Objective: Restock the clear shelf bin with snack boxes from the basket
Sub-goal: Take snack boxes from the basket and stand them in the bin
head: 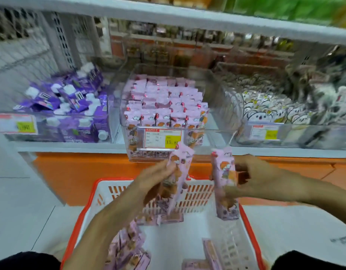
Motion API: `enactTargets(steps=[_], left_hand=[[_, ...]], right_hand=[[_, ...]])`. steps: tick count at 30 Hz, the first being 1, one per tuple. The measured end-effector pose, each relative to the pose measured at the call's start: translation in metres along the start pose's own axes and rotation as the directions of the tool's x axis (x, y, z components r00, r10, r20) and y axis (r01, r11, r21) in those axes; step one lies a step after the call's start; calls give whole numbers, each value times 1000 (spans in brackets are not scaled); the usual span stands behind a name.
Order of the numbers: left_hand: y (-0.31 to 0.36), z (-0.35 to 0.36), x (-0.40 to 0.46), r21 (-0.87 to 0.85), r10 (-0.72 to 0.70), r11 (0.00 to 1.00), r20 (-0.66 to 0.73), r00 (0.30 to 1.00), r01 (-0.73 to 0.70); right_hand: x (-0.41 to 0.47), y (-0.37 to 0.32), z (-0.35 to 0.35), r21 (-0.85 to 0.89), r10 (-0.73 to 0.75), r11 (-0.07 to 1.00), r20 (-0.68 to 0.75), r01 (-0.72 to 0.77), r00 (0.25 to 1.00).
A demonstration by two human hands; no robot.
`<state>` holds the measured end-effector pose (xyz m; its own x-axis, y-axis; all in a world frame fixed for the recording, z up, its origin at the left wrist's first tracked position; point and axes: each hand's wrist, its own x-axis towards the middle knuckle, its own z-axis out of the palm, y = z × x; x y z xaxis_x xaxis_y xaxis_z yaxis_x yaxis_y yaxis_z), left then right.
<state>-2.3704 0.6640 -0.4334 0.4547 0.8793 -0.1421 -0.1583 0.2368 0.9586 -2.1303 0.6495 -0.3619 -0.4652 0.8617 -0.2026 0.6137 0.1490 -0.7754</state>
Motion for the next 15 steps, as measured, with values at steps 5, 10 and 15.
enactTargets(steps=[5, 10, 15], left_hand=[[79, 31, 3, 52, 370, 929, -75, 926, -367], [117, 39, 34, 109, 435, 900, -256, 863, -421], [127, 41, 47, 282, 424, 896, -309, 851, -344]], right_hand=[[-9, -43, -57, 26, -153, 980, -525, 196, 837], [31, -67, -88, -110, -107, 992, -469, 62, 877], [85, -52, -75, -591, -28, 727, -533, -349, 845]])
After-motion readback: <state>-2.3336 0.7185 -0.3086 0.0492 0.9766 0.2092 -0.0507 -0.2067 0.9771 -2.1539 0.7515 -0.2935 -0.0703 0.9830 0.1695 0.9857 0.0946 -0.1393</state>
